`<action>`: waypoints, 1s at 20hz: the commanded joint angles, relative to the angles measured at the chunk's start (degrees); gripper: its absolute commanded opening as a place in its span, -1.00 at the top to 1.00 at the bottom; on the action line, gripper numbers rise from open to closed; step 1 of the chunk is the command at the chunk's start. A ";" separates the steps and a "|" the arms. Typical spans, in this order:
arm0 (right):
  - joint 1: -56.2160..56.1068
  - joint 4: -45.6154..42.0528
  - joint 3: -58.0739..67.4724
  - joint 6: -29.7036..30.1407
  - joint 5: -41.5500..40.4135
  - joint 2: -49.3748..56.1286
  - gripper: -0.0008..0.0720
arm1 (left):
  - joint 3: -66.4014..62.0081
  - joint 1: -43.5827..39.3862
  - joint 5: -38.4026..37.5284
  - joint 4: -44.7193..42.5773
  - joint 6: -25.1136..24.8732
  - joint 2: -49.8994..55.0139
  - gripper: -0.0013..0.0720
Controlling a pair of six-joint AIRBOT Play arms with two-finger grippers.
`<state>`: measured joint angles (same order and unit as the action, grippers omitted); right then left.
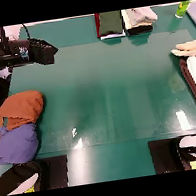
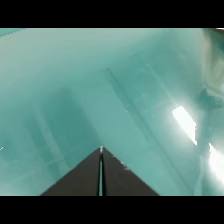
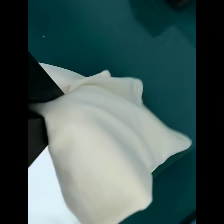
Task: Fold the shirts.
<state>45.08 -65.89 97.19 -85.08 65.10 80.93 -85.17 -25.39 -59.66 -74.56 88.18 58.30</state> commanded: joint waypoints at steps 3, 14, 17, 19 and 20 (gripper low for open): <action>1.42 0.09 12.46 -0.17 5.11 0.09 0.93 | 0.02 -0.04 -1.79 0.04 0.02 0.02 0.90; 7.87 -6.38 8.87 2.64 18.49 -2.56 0.93 | 0.02 -0.04 -2.99 0.04 -0.15 0.02 0.90; 8.68 -9.49 -1.60 3.72 16.28 -7.48 0.93 | 0.02 -0.04 -3.04 0.04 -0.17 0.02 0.90; 8.70 -15.28 -8.37 3.74 14.99 -10.71 0.93 | 0.02 -0.04 -3.69 0.02 -0.17 0.00 0.90; 8.70 -17.38 -11.23 3.76 14.38 -12.00 0.93 | 0.02 -0.04 -4.13 0.02 -0.17 0.00 0.90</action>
<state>53.39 -76.62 93.93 -81.97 80.79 72.66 -85.17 -25.41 -63.02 -74.52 88.03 58.30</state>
